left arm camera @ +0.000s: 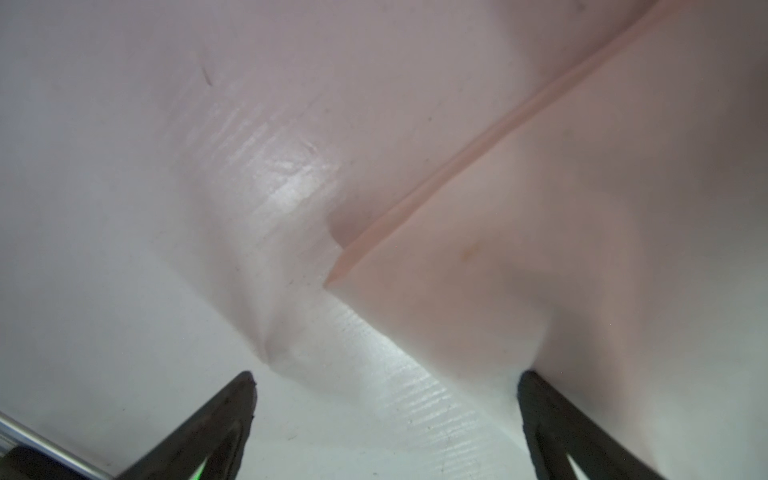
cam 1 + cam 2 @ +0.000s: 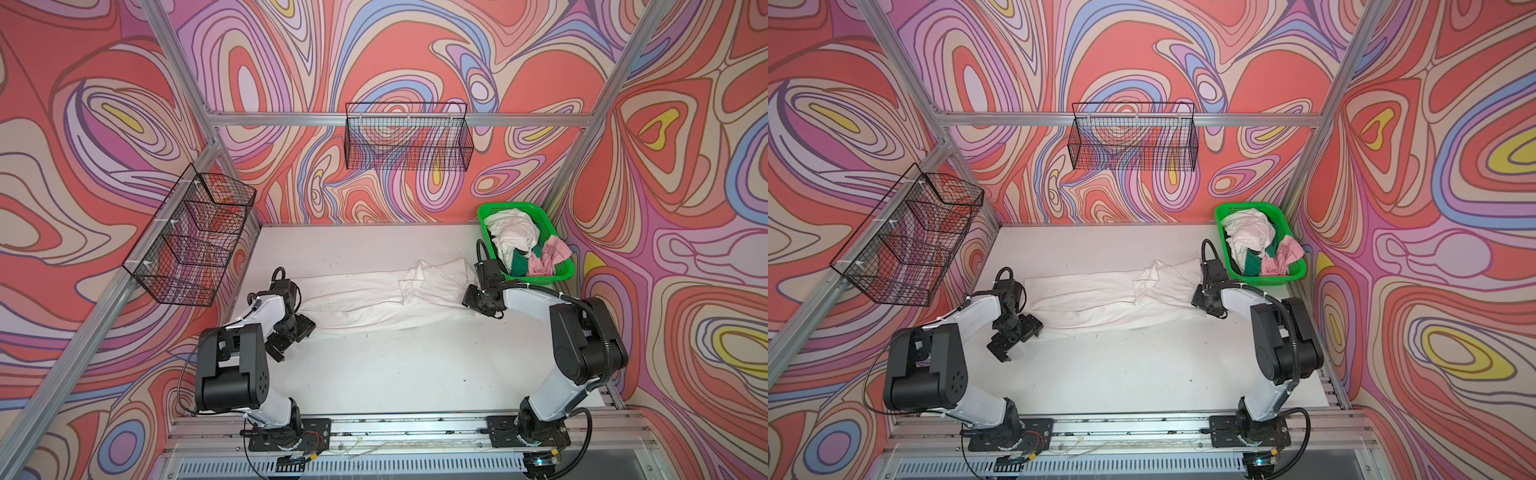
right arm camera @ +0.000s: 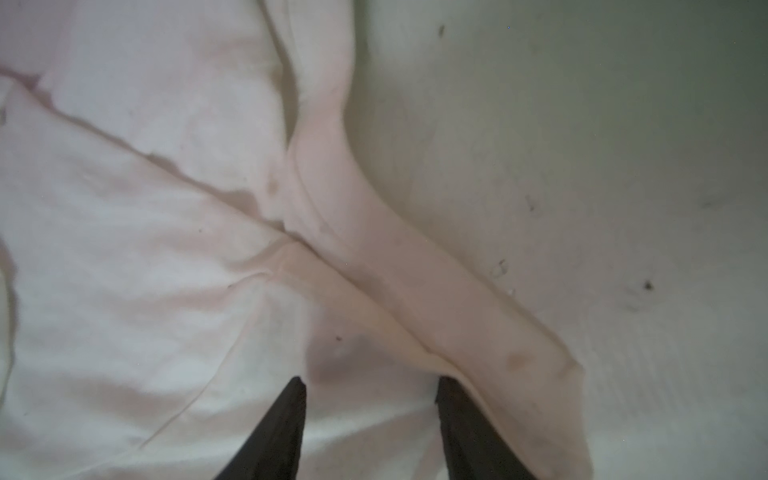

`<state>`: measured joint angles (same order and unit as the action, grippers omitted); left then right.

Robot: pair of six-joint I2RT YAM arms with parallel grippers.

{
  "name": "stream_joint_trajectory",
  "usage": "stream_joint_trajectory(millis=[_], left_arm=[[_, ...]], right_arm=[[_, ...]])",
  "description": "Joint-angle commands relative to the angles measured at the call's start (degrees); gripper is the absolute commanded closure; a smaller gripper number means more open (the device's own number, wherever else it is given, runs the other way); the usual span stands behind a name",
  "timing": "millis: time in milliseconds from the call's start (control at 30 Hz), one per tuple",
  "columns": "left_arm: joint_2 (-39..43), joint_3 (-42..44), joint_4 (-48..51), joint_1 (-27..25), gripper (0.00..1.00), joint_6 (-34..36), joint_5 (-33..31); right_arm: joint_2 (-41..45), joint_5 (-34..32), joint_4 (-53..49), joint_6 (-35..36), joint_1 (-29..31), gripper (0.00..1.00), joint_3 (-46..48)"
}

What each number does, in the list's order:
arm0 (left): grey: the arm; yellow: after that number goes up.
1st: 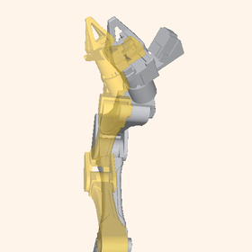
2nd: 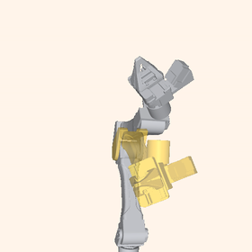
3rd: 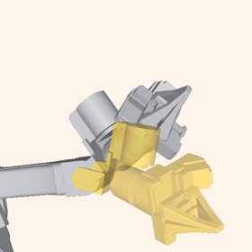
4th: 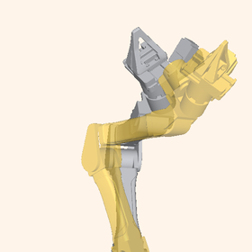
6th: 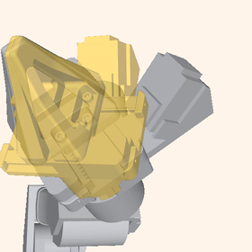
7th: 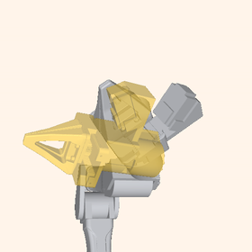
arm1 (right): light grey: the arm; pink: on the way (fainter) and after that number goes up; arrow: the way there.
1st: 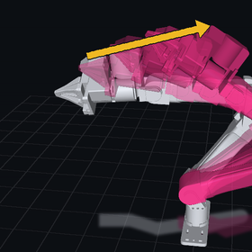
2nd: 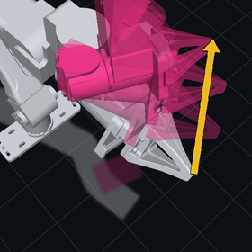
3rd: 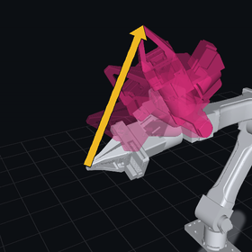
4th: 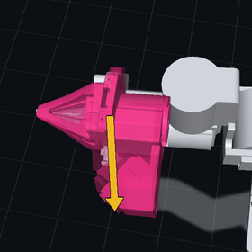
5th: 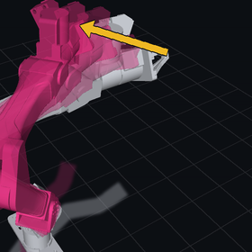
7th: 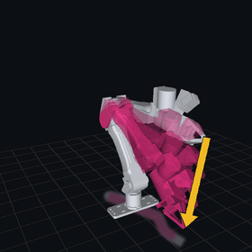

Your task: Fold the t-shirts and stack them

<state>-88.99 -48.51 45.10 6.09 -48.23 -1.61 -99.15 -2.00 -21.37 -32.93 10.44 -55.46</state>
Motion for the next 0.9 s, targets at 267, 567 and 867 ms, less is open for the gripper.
stream_joint_trajectory(millis=[267, 567, 867], left_arm=[[-2.2, 0.0, 2.6, 0.5, 0.0, -0.1, -2.9], [8.8, -0.6, 7.5, -2.0, 0.0, -0.4, 2.4], [7.4, -10.6, 6.5, -2.5, 0.0, 4.1, 1.6]], right_arm=[[-3.5, -2.7, -2.2, 2.0, -0.6, 0.45, -3.7], [5.1, 1.2, -5.1, 0.1, -0.6, 0.38, -6.7], [-1.3, 7.5, -2.0, -2.8, 3.9, 0.37, -13.8]])
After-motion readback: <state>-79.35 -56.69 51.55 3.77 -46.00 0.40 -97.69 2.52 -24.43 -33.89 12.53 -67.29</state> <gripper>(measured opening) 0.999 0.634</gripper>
